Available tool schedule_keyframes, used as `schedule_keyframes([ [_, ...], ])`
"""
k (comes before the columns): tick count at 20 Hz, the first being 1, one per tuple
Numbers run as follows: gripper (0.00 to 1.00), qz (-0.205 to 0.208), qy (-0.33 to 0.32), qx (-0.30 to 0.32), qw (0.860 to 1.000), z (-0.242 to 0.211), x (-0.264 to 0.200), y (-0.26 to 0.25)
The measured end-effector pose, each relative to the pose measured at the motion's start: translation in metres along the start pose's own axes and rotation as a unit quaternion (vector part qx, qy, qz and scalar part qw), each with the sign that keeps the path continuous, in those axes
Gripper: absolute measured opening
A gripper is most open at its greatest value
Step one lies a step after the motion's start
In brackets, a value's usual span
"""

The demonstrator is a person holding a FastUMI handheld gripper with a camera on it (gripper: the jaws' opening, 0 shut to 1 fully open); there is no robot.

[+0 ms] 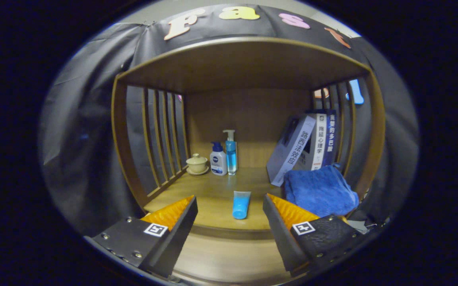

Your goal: Pull open the drawer, take out the items inside it, and place them on the countertop above the cabinet.

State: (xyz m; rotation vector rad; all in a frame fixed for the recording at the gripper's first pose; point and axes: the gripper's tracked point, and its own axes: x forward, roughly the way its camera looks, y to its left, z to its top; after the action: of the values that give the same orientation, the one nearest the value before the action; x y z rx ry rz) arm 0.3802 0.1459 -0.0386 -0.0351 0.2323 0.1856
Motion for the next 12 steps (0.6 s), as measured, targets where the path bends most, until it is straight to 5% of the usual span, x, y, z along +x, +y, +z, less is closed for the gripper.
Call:
schedule_keyframes([
  [5, 0.98, -0.005, -0.034, -0.012, 0.999, -0.022, -0.068, 0.000],
  [12, 0.98, -0.032, -0.012, -0.004, 0.999, -0.111, -0.120, -0.001],
])
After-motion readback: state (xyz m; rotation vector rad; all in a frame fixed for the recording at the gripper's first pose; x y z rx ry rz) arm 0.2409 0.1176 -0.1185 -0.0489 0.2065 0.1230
